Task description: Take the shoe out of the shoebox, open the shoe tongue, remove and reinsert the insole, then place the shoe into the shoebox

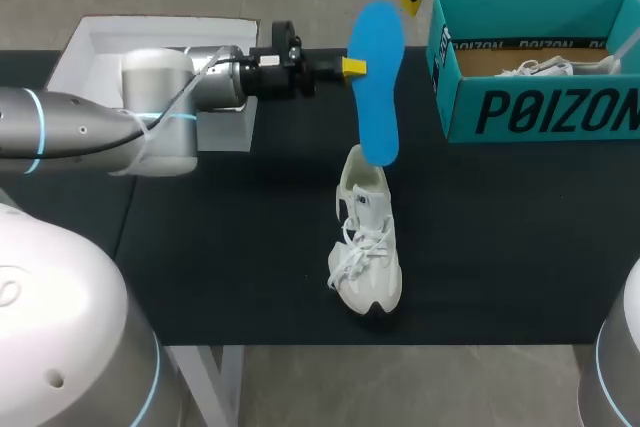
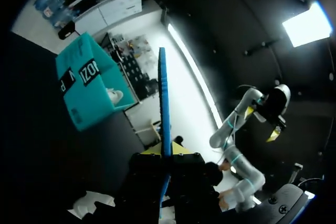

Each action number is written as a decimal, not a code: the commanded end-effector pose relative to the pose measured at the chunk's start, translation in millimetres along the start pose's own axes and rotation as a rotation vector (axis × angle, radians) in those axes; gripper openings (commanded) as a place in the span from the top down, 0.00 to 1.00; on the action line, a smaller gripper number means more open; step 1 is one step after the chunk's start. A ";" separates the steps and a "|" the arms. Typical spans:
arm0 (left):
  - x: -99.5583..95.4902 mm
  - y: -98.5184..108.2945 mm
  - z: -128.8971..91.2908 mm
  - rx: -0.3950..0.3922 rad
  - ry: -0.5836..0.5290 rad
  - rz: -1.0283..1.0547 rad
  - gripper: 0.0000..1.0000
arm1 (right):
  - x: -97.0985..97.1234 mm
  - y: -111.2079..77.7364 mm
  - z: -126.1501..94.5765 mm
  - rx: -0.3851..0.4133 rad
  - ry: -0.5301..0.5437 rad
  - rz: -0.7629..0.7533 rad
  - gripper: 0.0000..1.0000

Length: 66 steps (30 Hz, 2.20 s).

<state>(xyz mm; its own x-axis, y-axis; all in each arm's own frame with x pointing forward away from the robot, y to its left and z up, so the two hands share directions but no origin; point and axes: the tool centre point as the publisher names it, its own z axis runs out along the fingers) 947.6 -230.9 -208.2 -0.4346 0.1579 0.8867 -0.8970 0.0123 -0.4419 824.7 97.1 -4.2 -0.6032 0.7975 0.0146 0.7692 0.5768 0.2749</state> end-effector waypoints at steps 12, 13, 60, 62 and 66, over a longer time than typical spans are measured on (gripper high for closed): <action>-9.8 -12.9 0.9 0.031 -0.022 -0.028 1.00 | -0.5 1.1 0.0 0.003 0.000 0.001 0.00; -9.8 -12.9 0.9 0.031 -0.022 -0.028 1.00 | -0.5 1.1 0.0 0.003 0.000 0.001 0.00; -9.8 -12.9 0.9 0.031 -0.022 -0.028 1.00 | 33.1 -22.3 12.4 -0.038 -0.011 0.176 0.00; -9.8 -12.9 0.9 0.031 -0.022 -0.028 1.00 | 33.1 -22.3 12.4 -0.038 -0.011 0.176 0.00; -9.8 -12.9 0.9 0.031 -0.022 -0.028 1.00 | 33.1 -22.3 12.4 -0.038 -0.011 0.176 0.00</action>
<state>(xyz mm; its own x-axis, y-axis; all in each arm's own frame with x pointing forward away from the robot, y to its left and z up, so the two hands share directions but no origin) 963.4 -232.9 -211.3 -0.4114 0.1389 0.9008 -0.9104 -0.0150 -0.4135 789.5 113.1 -21.4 -0.4573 0.8877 0.0543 0.8538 0.4212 0.3059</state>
